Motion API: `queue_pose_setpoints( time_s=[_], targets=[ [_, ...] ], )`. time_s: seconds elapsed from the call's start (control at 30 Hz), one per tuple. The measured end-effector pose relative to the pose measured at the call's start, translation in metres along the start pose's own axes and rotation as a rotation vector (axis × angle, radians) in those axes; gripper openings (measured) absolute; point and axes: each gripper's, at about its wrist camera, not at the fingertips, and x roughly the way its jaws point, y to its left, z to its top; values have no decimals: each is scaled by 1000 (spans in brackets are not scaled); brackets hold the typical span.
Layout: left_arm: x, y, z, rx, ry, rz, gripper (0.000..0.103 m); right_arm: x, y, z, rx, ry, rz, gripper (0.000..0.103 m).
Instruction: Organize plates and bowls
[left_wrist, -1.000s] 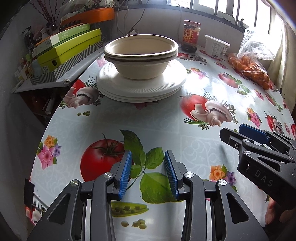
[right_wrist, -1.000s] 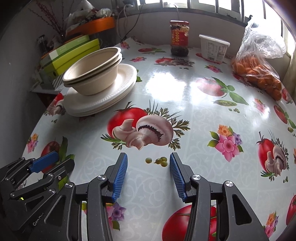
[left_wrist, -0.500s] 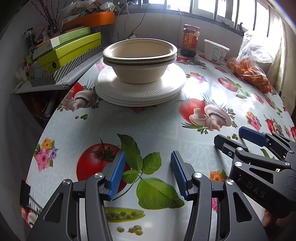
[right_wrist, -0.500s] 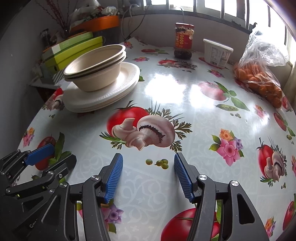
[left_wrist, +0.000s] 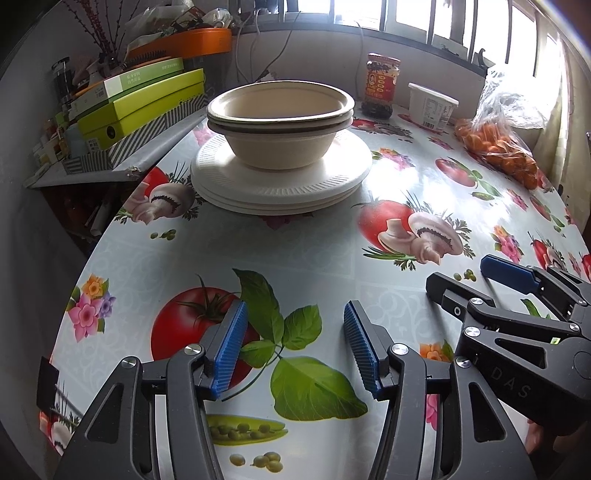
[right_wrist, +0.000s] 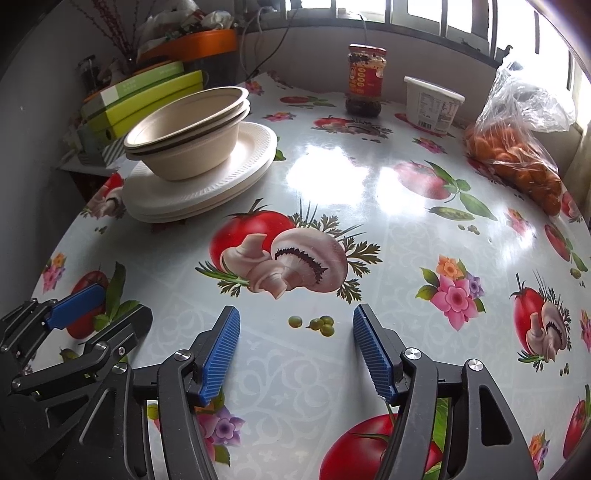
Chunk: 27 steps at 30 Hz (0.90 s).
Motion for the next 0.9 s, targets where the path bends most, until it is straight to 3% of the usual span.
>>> queue_pose_setpoints(
  time_s=[0.9],
  targets=[
    [0,0,0,0,0,-1,56,0,-1,-1,1,0,-4,66]
  ],
)
